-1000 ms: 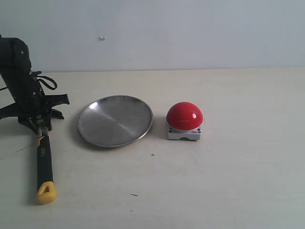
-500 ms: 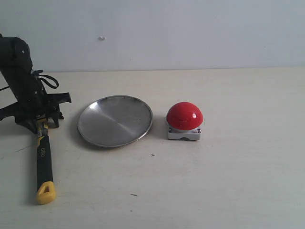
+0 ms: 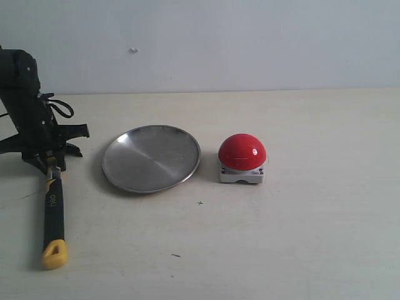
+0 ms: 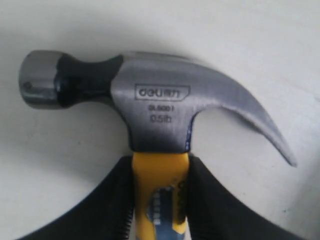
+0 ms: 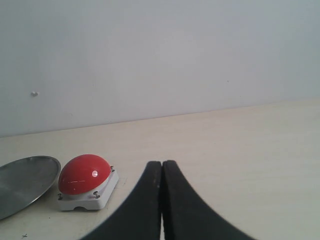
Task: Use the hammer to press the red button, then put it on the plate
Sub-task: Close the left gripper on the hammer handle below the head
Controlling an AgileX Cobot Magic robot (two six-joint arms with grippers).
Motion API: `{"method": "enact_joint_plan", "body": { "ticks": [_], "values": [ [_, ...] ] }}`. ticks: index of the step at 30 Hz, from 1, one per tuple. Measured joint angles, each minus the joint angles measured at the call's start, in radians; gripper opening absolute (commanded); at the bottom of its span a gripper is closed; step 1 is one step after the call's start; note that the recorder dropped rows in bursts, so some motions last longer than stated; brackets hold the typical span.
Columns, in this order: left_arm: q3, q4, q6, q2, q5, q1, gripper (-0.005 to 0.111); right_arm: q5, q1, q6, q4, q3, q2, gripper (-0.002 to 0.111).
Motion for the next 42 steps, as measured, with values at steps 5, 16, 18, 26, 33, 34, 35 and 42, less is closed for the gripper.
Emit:
{"method": "enact_joint_plan", "body": {
  "ticks": [5,16,18,26,33,34,35,42],
  "values": [
    [0.0,0.0,0.027,0.0,0.0,0.0,0.0,0.0,0.0,0.0,0.0,0.0,0.0,0.0],
    [-0.019,-0.013,0.103,-0.002,0.093,0.001,0.0,0.0,0.0,0.0,0.0,0.0,0.0,0.0],
    [-0.021,-0.023,0.12,-0.004,0.143,0.001,0.0,0.0,0.0,0.0,0.0,0.0,0.0,0.0],
    [-0.024,-0.052,0.16,-0.063,0.212,0.001,0.0,0.0,0.0,0.0,0.0,0.0,0.0,0.0],
    [-0.024,-0.059,0.202,-0.083,0.229,0.001,0.0,0.0,0.0,0.0,0.0,0.0,0.0,0.0],
    [-0.024,-0.059,0.202,-0.083,0.229,0.001,0.0,0.0,0.0,0.0,0.0,0.0,0.0,0.0],
    [-0.024,-0.061,0.209,-0.083,0.231,0.001,0.0,0.0,0.0,0.0,0.0,0.0,0.0,0.0],
    [-0.024,-0.063,0.215,-0.078,0.21,0.001,0.0,0.0,0.0,0.0,0.0,0.0,0.0,0.0]
  ]
}}
